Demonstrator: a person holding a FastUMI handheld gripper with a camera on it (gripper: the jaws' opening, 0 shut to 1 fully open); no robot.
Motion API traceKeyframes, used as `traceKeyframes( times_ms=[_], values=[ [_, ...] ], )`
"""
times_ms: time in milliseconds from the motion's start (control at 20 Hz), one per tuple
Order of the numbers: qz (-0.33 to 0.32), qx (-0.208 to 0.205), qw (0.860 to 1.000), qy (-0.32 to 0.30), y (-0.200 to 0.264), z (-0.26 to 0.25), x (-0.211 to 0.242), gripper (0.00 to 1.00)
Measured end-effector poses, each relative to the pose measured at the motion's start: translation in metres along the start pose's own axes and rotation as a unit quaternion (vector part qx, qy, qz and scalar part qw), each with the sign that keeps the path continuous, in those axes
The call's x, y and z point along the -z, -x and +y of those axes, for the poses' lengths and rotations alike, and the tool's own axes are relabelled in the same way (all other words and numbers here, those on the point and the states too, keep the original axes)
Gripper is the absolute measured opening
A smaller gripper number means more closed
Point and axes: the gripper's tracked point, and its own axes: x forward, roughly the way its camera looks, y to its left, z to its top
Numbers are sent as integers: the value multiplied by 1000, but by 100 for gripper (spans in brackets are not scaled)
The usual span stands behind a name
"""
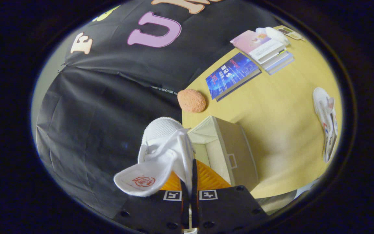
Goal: Open the storage box then place both shoes into the box .Put the left shoe in first, then the right shoe, with the right side of both shoes facing outward in a uniform manner.
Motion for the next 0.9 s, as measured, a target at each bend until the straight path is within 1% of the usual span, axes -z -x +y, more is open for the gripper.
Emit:
traceKeyframes(
  times_ms=[200, 350, 400, 550, 600, 900],
  values=[
    [-6, 51, 999, -19, -54, -3, 21, 6],
    [-35, 103, 994, -8, -86, -21, 25, 6],
    [-38, 114, 993, -10, -95, -25, 31, 6],
    [-35, 129, 991, -13, -114, -30, 45, 6],
    [-51, 132, 990, -7, -118, -30, 40, 6],
    [-77, 162, 982, 59, -121, -42, 37, 5]
  ],
)
